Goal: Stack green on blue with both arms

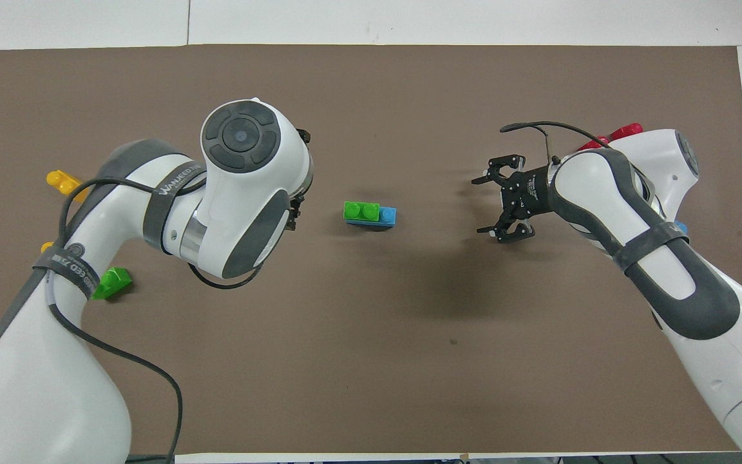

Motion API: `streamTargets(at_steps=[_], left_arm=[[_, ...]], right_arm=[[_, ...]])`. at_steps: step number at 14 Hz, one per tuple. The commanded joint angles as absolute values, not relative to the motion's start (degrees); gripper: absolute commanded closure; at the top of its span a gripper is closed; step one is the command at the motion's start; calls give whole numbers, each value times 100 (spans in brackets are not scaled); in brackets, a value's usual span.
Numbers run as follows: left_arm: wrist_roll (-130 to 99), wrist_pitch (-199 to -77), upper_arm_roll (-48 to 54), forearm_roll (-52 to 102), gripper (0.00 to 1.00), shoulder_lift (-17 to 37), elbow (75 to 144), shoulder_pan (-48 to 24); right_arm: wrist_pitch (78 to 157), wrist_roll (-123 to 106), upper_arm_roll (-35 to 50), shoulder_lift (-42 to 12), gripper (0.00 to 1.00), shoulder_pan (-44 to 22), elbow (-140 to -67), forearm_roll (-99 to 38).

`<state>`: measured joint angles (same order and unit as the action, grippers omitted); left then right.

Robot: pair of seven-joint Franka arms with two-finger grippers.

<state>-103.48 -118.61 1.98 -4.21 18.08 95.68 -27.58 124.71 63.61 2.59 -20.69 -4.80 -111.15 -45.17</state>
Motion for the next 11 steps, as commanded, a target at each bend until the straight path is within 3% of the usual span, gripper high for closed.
streamTargets(at_steps=[1, 11], left_arm=[[-8890, -11497, 211, -212, 0, 1434, 9650, -2331], [-5558, -10855, 158, -141, 0, 924, 9580, -1416]], right_arm=[[12174, 6284, 290, -1741, 0, -335, -11048, -4123], [10628, 4802, 299, -1257, 0, 430, -10100, -2331]])
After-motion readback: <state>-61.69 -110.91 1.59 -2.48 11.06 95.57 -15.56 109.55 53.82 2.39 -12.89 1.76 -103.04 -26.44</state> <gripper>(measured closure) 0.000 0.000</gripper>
